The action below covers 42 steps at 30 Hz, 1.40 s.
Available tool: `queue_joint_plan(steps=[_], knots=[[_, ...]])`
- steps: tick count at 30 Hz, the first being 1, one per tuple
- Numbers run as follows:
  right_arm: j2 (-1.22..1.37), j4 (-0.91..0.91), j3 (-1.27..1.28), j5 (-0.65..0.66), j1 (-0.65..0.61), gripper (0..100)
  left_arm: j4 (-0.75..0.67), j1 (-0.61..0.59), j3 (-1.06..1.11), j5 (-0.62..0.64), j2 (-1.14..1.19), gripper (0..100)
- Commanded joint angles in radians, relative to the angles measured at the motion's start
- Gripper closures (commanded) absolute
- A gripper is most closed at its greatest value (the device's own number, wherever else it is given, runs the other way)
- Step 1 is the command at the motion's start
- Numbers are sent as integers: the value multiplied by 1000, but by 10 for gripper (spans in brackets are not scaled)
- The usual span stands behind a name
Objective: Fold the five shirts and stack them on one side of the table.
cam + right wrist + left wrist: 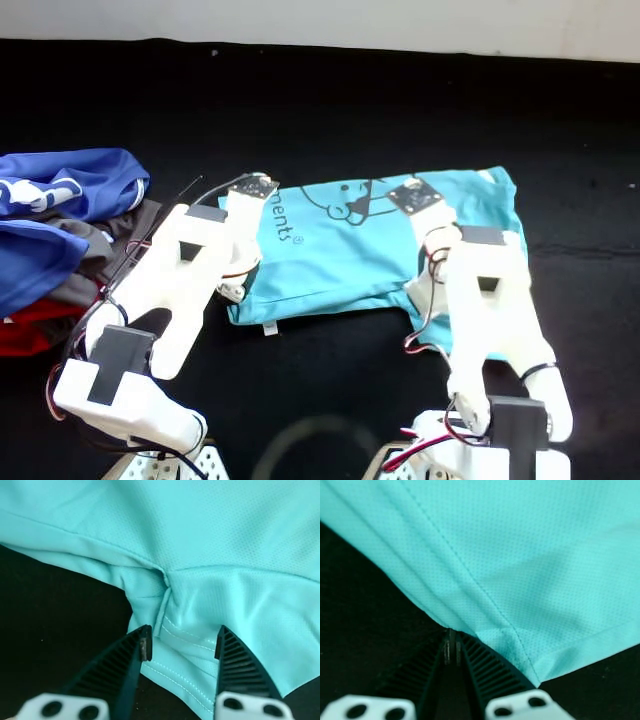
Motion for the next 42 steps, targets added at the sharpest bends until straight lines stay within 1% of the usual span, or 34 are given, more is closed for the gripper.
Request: queue_joint_plan(steps=[1,7,10,19,27,29,32,34,36,38,42], knots=[[-2,-38,8,-43,-28,789,-23,-7,-1,-9,10,992],[101,-70,16,-41,-28,837,-23,-7,-1,-9,10,992],[148,-65,-21,-44,-27,843,-23,-7,1,-9,10,992],[114,-62,-73,-40,39,843,-23,-7,1,-9,10,992],[117,-65,-70,-40,42,844,-23,-7,1,-9,10,992],[117,-67,-73,-40,42,878,-23,-7,1,-9,10,992],[110,-67,-74,-40,42,998,-23,-7,1,-9,10,992],[105,-64,-76,-40,44,981,-23,-7,1,-9,10,992],[105,-61,-82,-40,44,994,-23,-7,1,-9,10,992],[105,-33,-105,-40,44,994,-23,-7,1,-9,10,992],[105,96,-226,-40,48,993,-23,-7,1,-9,10,992]])
